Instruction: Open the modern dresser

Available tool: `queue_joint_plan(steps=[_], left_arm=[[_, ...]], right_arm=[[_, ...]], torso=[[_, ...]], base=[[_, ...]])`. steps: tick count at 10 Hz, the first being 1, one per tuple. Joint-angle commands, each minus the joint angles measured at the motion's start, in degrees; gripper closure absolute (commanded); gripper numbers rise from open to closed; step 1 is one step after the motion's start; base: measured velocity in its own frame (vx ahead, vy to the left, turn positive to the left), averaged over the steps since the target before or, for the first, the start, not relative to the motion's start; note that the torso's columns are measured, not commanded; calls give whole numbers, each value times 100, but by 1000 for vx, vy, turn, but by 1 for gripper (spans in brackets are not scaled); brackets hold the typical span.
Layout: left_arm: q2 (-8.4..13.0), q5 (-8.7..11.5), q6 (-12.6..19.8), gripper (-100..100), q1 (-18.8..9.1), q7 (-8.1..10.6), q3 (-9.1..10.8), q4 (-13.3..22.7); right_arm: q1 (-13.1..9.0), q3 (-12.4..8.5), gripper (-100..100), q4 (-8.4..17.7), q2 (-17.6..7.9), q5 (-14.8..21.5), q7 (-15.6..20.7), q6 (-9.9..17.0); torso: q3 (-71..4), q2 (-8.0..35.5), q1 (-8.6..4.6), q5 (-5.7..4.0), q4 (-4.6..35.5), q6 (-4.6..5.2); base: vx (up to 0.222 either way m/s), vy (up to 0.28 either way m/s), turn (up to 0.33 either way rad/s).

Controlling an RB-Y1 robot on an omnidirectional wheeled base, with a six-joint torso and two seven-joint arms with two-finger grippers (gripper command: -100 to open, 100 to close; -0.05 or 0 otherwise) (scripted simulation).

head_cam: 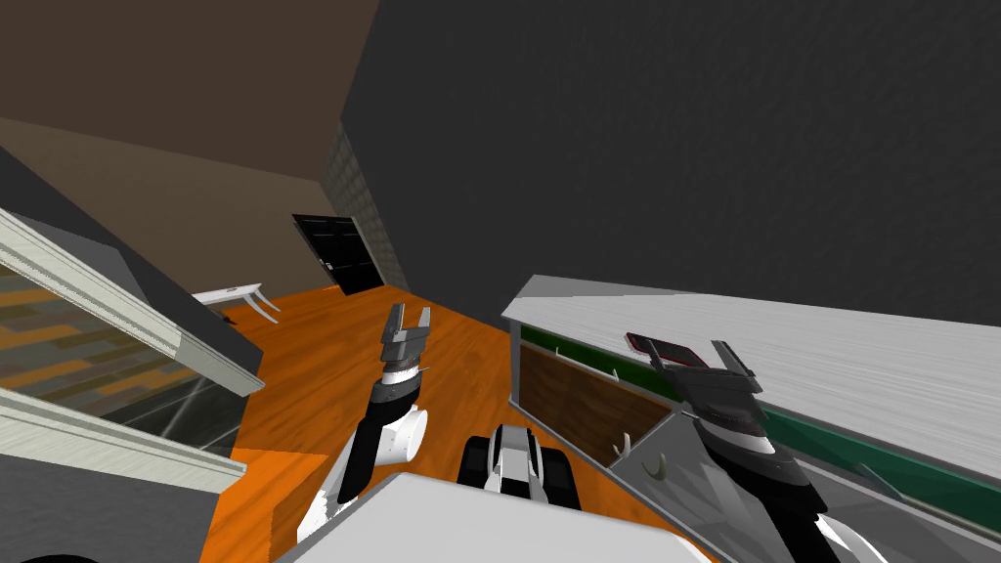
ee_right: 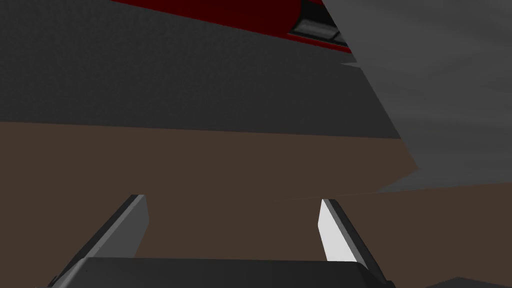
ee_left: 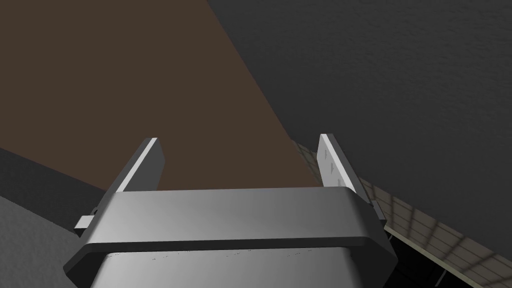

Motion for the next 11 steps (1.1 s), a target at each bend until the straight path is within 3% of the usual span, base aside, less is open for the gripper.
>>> queue_joint_plan(steps=[1,2,3,4,6,7,8,9,11], left_arm=[[0,0,0,0,0,0,0,0],[0,0,0,0,0,0,0,0],[0,0,0,0,0,0,0,0],[0,0,0,0,0,0,0,0],[0,0,0,0,0,0,0,0],[1,0,0,0,-1,0,0,0],[0,0,0,0,0,0,0,0],[0,0,0,0,0,0,0,0],[0,0,0,0,0,0,0,0]], right_arm=[[-36,-68,-100,134,9,46,325,-90],[-127,-219,-100,394,0,135,558,-217],[-127,-219,-100,394,0,135,704,-217],[-219,-361,-100,605,-9,226,866,-337],[-219,-361,-100,653,-9,226,1121,-337],[-309,-495,-100,907,-17,317,1325,-449],[-309,-495,-100,909,-17,317,1472,-449],[-399,-621,-100,1162,-24,408,1637,-553],[-399,-621,-100,1162,-24,408,1882,-553]], torso=[[-3,-2,-1,2,-1,-2],[-1,0,-16,-2,0,-2],[-4,-6,-7,-2,-2,0],[-4,-4,1,2,-2,-2],[-1,0,-4,2,0,-2],[2,5,-24,-5,1,-2],[0,1,-15,-5,0,0],[-2,-2,-5,0,-1,-2],[-3,-3,0,3,-1,-2]], base=[[10,37,0],[30,61,-70],[26,82,-44],[33,113,-60],[14,62,-20],[16,49,-58],[20,60,-38],[30,93,-64],[14,55,-11]])
